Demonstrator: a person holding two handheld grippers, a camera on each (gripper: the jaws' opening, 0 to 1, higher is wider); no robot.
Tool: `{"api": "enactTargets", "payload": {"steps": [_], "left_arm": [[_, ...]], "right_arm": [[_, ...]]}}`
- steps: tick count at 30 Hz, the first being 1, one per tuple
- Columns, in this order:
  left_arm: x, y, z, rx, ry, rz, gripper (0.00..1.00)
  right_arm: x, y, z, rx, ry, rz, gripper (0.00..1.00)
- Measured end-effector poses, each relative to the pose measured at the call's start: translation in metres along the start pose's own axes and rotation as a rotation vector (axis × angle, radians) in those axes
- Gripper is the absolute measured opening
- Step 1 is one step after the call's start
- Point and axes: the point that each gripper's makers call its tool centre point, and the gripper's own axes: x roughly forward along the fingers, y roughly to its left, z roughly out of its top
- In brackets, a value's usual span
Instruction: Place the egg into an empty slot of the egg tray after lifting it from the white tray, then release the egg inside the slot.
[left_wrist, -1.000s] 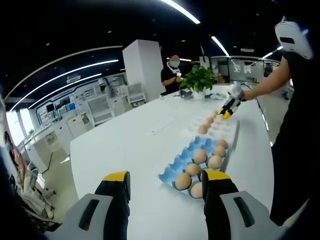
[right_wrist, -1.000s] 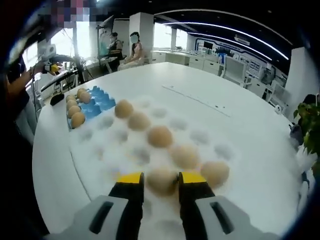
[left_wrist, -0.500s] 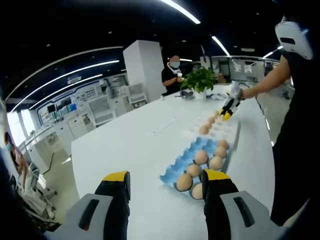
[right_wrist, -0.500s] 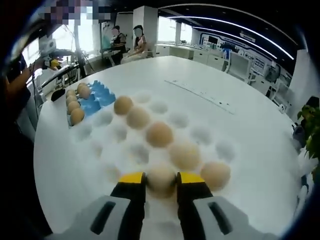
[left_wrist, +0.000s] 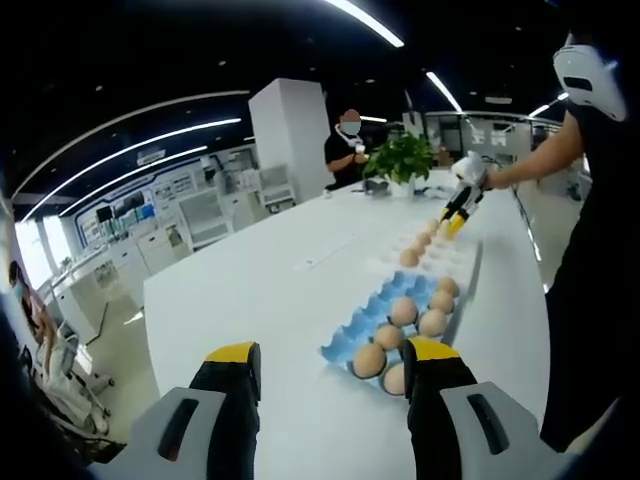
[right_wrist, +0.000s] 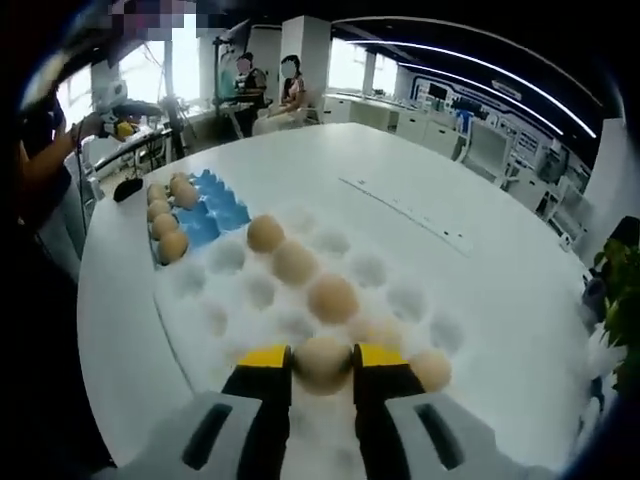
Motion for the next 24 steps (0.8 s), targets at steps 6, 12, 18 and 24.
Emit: {"api": "enactTargets", "payload": {"steps": [6, 12, 18, 24], "left_arm": [[-0.001, 0.001, -0.003, -0.003, 0.004, 0.001, 0.58], [0.000, 0.001, -0.006, -0.010, 0.007, 0.002, 0.58], [-0.001, 0.000, -0.006, -0.008, 0.006, -0.001, 0.58], [-0.001, 0.000, -0.006, -0.007, 0.008, 0.001, 0.58]], "right_arm": [[-0.008, 0.001, 0.011, 0.005, -0.020, 0.004, 0.23], [-0.010, 0.009, 0.028, -0.029, -0.041, 0.033, 0.23], [-0.004, 0.029, 0.059, -0.078, -0.094, 0.082, 0.23], [-0.001, 0.036, 0.066, -0.088, -0.104, 0.097, 0.24]]}}
